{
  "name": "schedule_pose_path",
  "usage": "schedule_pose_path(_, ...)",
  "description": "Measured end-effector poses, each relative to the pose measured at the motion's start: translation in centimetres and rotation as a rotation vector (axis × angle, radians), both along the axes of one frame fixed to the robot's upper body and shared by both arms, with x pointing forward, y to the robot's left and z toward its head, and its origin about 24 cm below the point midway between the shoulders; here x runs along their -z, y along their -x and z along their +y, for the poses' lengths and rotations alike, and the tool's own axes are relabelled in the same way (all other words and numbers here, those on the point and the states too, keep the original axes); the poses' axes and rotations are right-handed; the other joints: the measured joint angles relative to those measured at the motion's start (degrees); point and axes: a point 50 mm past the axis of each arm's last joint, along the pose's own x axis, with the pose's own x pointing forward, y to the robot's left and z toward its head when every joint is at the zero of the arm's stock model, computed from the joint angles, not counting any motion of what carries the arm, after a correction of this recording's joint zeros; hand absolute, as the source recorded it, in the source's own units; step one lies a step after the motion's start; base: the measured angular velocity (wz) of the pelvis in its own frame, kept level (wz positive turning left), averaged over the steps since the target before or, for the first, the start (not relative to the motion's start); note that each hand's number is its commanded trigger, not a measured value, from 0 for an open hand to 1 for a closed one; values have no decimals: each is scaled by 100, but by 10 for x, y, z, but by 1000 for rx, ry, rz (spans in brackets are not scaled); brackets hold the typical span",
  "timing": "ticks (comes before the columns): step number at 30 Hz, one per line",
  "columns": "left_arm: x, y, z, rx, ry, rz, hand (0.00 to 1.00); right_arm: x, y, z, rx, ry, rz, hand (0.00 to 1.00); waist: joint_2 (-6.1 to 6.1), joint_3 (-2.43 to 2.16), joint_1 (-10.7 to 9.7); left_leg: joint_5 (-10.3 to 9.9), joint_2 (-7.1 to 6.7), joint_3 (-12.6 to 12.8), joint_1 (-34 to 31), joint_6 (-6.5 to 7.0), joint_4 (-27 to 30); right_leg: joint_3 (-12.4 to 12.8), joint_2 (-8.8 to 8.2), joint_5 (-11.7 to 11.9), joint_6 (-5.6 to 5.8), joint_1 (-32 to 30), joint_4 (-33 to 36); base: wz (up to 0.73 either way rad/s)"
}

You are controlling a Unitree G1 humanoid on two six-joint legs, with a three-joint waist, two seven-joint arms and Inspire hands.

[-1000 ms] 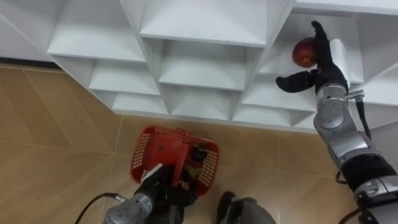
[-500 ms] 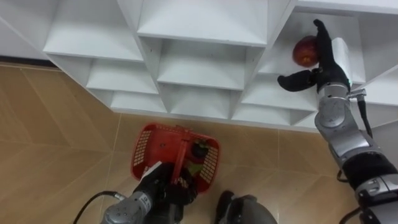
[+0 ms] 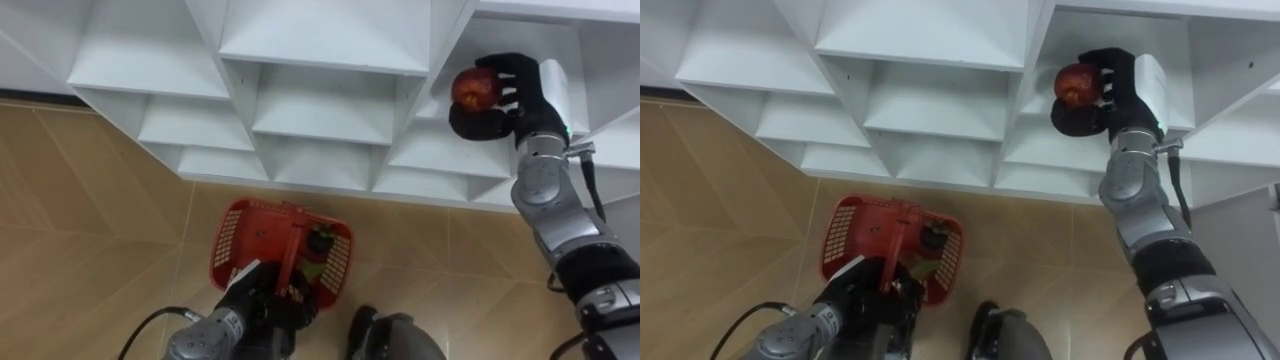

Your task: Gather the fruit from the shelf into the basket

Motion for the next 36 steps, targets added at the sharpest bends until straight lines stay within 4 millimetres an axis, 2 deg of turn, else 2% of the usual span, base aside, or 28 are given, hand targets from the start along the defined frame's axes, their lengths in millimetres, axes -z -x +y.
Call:
schedule_pose_path(17, 2, 3, -4, 1, 10, 12, 100, 1, 0, 0, -8, -3, 11, 100, 83, 12, -4, 2, -4, -5, 102, 0, -74, -18, -2, -3, 6, 107, -69, 0)
schedule_pose_path(28, 1, 1, -3, -25, 36, 13, 100, -2, -1, 2, -29, -6, 8, 100, 83, 10, -5, 24, -3, 34, 270, -22, -305, 1, 18, 0, 6, 232, -244, 0)
schedule_pose_path(31, 1, 1, -2, -27, 33, 13, 100, -1, -1, 4, -48, 7, 21, 100, 84, 7, -1, 28, 17, 67, 393, -24, -411, 9, 49, 17, 18, 350, -362, -4)
schedule_pose_path(36, 3, 3, 2, -31, 21, 26, 100, -7, 0, 19, -134, 56, -9, 100, 102, -14, -11, 48, 86, 155, 682, -46, -623, 72, 176, 105, 35, 622, -686, -12)
